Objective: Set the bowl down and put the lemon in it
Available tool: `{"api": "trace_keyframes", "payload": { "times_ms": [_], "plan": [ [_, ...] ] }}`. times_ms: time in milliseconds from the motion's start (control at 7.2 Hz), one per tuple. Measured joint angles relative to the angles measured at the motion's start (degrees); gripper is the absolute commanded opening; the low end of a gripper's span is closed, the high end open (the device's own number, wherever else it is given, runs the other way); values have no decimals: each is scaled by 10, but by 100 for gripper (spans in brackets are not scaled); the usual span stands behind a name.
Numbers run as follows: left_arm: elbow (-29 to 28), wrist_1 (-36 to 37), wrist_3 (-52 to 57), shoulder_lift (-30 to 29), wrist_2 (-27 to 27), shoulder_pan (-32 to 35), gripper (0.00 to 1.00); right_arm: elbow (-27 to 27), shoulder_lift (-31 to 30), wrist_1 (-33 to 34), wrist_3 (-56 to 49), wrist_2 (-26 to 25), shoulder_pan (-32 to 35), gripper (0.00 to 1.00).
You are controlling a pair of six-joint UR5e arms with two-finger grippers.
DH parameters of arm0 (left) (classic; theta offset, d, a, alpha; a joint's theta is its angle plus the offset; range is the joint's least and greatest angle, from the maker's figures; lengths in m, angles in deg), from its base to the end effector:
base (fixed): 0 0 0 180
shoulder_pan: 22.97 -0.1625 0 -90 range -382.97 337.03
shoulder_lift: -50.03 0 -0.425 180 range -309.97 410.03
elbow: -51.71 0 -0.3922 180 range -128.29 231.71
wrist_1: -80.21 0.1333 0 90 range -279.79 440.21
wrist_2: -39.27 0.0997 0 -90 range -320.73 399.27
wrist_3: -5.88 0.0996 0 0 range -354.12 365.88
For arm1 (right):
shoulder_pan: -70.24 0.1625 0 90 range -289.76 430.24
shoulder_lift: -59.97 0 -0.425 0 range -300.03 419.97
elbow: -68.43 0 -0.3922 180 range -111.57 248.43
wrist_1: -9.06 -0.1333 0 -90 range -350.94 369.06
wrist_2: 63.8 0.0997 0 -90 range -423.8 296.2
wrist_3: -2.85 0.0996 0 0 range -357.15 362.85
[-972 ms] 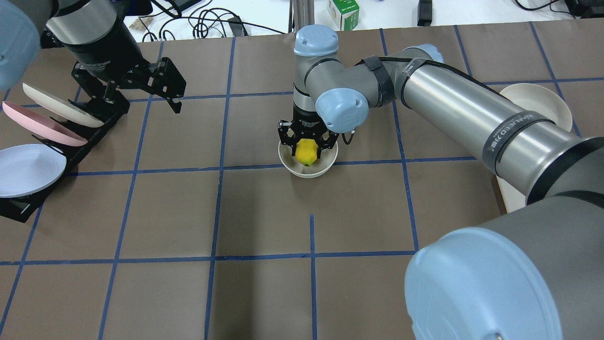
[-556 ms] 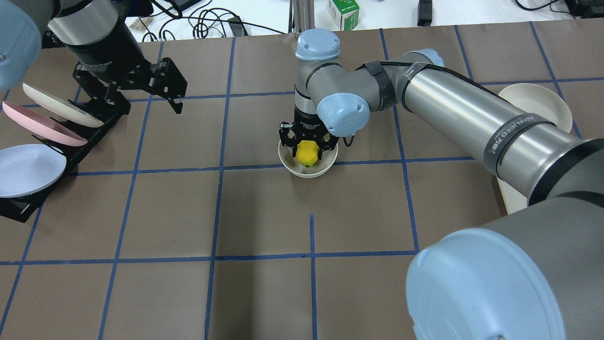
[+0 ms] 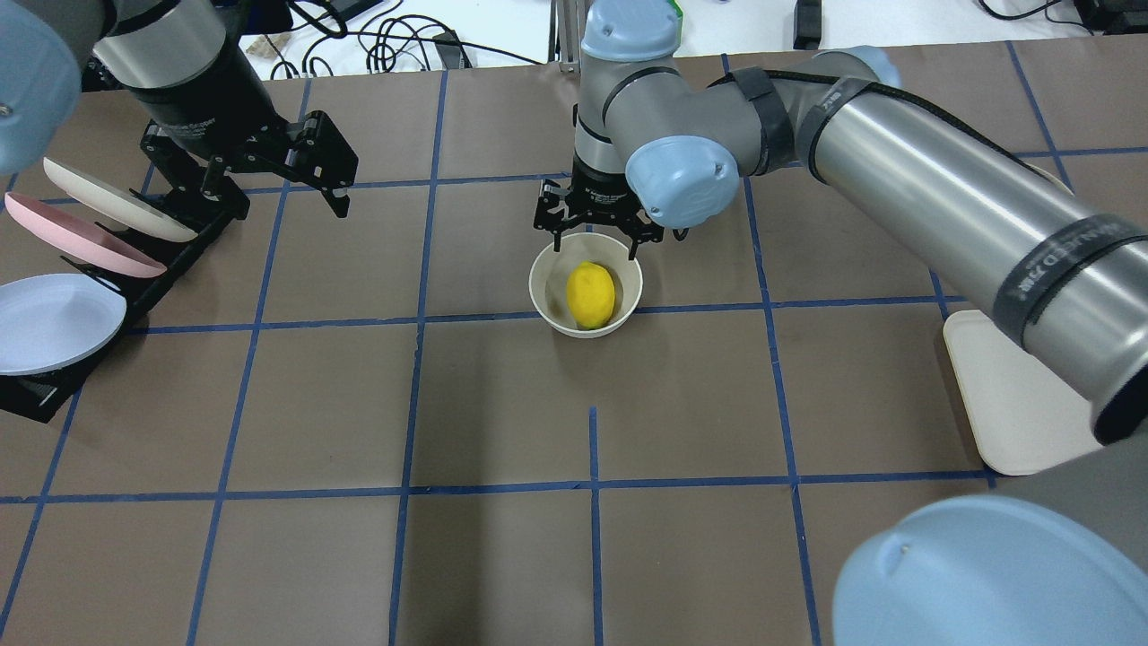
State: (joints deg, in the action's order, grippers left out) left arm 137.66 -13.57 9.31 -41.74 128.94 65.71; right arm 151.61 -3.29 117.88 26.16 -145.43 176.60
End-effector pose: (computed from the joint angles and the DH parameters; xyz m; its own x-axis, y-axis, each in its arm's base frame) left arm -0.1223 -0.5050 0.5007 -0.9993 0.0366 0.0073 0.0368 0.9990 0.0258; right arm 0.3271 -0.5895 0.3080 -0.9840 0.1262 -0.1261 0.1173 0.9902 0.0752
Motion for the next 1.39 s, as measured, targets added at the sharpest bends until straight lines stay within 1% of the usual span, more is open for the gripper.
{"api": "trace_keyframes", "payload": {
  "times_ms": [139, 417, 556, 694, 972, 1250, 1389],
  "plan": [
    [0, 0, 0, 0, 0, 0, 99, -3, -37, -37, -12, -2, -28, 100],
    [-1, 0, 0, 0, 4, 1, 100, -3, -114, -118, -80, -39, -115, 100],
    [-1, 1, 0, 0, 4, 1, 100, -1, -139, -136, -103, -54, -153, 100],
    [-2, 2, 1, 0, 4, 1, 100, 2, -155, -148, -114, -67, -177, 100],
    [-2, 4, 5, 3, 3, 1, 100, 18, -194, -178, -121, -88, -189, 100],
    [-2, 5, 6, 3, 2, 2, 100, 53, -229, -192, -123, -93, -190, 100],
    [-3, 5, 6, 2, 0, 2, 100, 61, -238, -192, -126, -91, -189, 100]
  ]
}}
